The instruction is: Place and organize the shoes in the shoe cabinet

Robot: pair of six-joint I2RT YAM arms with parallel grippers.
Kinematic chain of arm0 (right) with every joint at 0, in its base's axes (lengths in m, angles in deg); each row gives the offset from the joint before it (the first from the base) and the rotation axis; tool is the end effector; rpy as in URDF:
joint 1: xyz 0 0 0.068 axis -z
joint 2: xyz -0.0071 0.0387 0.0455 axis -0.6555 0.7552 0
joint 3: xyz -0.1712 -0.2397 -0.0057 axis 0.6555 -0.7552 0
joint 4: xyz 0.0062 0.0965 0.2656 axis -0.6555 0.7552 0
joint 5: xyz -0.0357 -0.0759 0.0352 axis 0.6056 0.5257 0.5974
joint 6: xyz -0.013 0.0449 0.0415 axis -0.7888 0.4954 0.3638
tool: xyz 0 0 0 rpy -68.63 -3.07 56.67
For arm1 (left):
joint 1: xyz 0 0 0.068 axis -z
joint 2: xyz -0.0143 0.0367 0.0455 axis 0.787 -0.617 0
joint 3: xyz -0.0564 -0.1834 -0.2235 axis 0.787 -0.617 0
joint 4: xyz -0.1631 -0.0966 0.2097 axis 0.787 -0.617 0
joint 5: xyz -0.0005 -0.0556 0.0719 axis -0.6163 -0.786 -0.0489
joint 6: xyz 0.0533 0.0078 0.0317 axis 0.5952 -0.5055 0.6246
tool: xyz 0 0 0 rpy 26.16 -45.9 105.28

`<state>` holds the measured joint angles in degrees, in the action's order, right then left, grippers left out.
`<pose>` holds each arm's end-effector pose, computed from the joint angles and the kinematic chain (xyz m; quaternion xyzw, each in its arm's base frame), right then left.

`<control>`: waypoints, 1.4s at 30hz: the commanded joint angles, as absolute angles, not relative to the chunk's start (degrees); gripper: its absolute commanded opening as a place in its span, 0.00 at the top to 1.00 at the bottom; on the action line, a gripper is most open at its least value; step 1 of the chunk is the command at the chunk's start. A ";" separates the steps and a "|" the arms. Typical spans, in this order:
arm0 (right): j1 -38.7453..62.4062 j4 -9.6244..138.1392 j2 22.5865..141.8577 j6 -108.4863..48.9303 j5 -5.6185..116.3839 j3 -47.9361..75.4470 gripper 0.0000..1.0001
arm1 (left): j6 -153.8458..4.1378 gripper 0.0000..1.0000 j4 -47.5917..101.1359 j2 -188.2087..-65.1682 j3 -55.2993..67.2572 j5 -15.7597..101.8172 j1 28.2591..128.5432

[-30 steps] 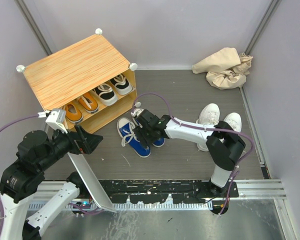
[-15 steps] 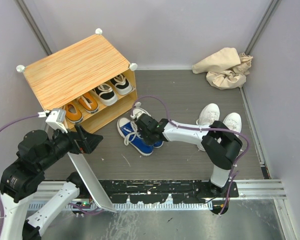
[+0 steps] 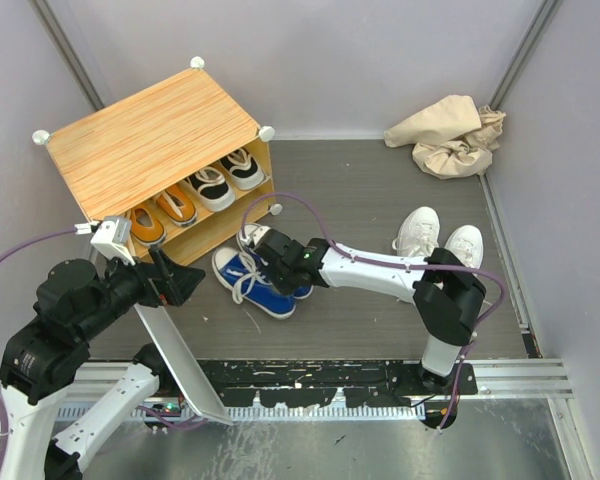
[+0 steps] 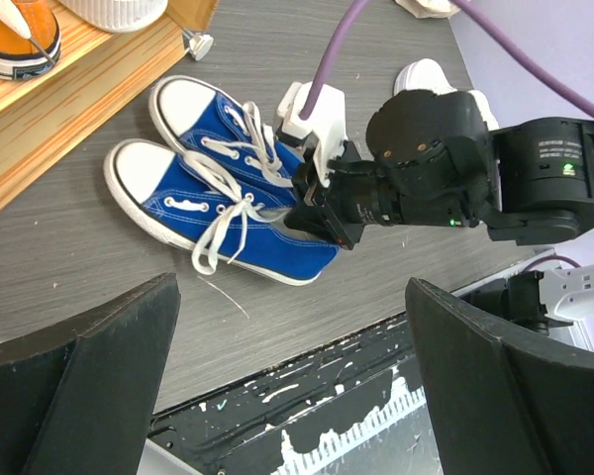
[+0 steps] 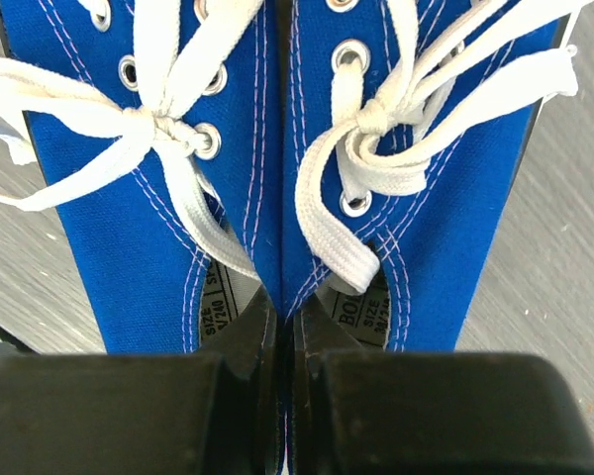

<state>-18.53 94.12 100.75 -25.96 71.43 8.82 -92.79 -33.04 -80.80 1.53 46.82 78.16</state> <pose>0.2054 0.3348 0.2149 -0.3801 0.8838 0.0934 0.2562 0.0507 -0.0292 0.4266 -0.0008 0.8164 -0.2978 0.4948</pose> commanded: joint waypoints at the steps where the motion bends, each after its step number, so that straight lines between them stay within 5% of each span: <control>1: -18.48 83.66 95.93 -28.23 73.41 16.86 0.99 | -92.11 0.02 -32.06 -80.23 2.13 47.61 78.34; 26: -8.10 68.07 120.76 -31.44 66.99 40.66 0.97 | -91.31 0.02 -33.43 -79.93 2.83 47.27 78.27; 36: -7.82 66.15 117.97 -29.27 64.17 35.03 0.43 | -91.31 0.02 -33.91 -79.64 2.56 47.56 78.27; 42: -7.95 66.90 110.40 -27.57 63.52 27.26 0.39 | -91.62 0.02 -33.58 -79.72 2.49 46.91 78.31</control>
